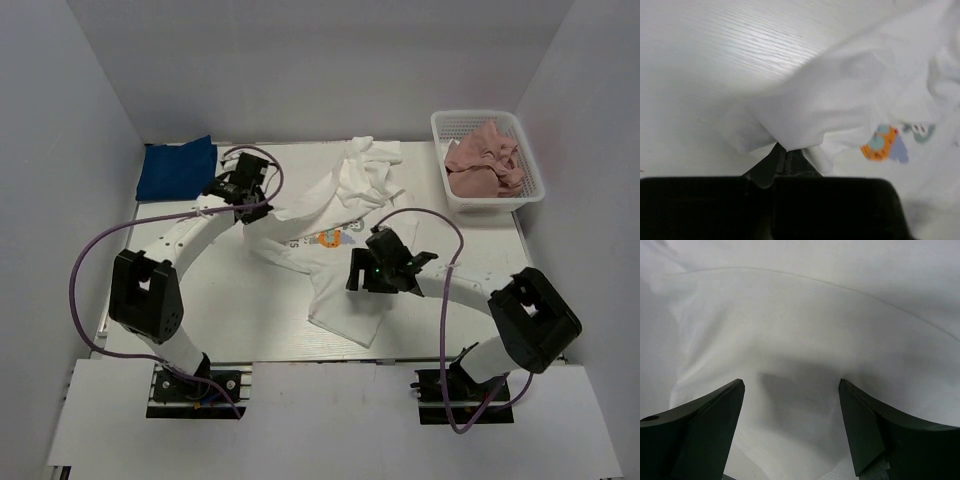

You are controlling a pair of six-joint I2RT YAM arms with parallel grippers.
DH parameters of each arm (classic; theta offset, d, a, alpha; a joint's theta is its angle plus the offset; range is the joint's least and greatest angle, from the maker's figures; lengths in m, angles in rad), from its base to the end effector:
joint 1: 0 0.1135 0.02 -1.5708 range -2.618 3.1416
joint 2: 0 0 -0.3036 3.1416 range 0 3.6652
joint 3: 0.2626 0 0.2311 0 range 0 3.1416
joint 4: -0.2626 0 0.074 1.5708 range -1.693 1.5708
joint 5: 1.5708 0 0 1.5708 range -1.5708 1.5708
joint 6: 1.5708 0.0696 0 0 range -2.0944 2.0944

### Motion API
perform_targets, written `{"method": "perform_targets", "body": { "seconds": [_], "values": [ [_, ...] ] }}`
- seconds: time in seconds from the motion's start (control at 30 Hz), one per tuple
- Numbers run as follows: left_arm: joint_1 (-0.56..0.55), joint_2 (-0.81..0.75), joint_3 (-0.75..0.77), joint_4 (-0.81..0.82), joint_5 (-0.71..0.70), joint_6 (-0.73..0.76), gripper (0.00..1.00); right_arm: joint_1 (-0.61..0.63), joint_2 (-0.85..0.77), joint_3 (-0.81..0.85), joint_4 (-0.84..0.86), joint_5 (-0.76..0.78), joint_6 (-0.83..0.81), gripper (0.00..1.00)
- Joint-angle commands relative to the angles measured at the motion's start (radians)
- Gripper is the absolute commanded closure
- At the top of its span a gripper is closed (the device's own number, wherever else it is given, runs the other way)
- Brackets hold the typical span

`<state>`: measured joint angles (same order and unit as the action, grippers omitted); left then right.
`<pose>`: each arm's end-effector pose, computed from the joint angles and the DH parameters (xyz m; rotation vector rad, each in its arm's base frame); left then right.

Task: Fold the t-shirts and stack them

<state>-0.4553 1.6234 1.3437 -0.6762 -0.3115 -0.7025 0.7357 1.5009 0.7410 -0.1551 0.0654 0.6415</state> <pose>0.3219 -0.1338 0.2982 -0.4252 2.4274 -0.1041 0.2176 0.1908 0.1924 -0.0918 2.5508 0.4873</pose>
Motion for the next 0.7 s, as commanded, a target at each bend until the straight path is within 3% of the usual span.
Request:
{"method": "perform_targets", "body": {
  "seconds": [0.0,0.13,0.27,0.37,0.4,0.47,0.5,0.67],
  "values": [
    [0.13,0.013,0.017,0.012,-0.014,-0.072,1.0,-0.051,-0.039,-0.106,-0.19,0.062,0.073,0.18],
    [0.276,0.104,0.041,0.033,0.124,-0.115,1.0,-0.125,-0.088,-0.121,-0.26,0.105,0.058,0.17],
    [0.409,0.21,0.051,-0.02,0.258,-0.124,0.91,-0.183,-0.126,-0.127,-0.305,0.139,0.038,0.17],
    [0.431,0.173,-0.037,-0.002,0.351,-0.088,0.57,-0.243,-0.149,-0.123,-0.307,0.142,0.029,0.15],
    [0.431,0.144,-0.101,0.03,0.382,-0.088,0.27,-0.254,-0.149,-0.115,-0.301,0.145,0.014,0.15],
    [0.431,0.034,-0.165,0.043,0.382,-0.074,0.06,-0.268,-0.15,-0.091,-0.305,0.163,-0.005,0.15],
    [0.431,-0.006,-0.22,0.052,0.362,-0.074,0.01,-0.271,-0.145,-0.071,-0.308,0.19,-0.011,0.15],
    [0.431,-0.209,-0.316,0.036,0.241,-0.035,0.01,-0.314,-0.122,0.011,-0.307,0.273,-0.039,0.12]
  ]
}}
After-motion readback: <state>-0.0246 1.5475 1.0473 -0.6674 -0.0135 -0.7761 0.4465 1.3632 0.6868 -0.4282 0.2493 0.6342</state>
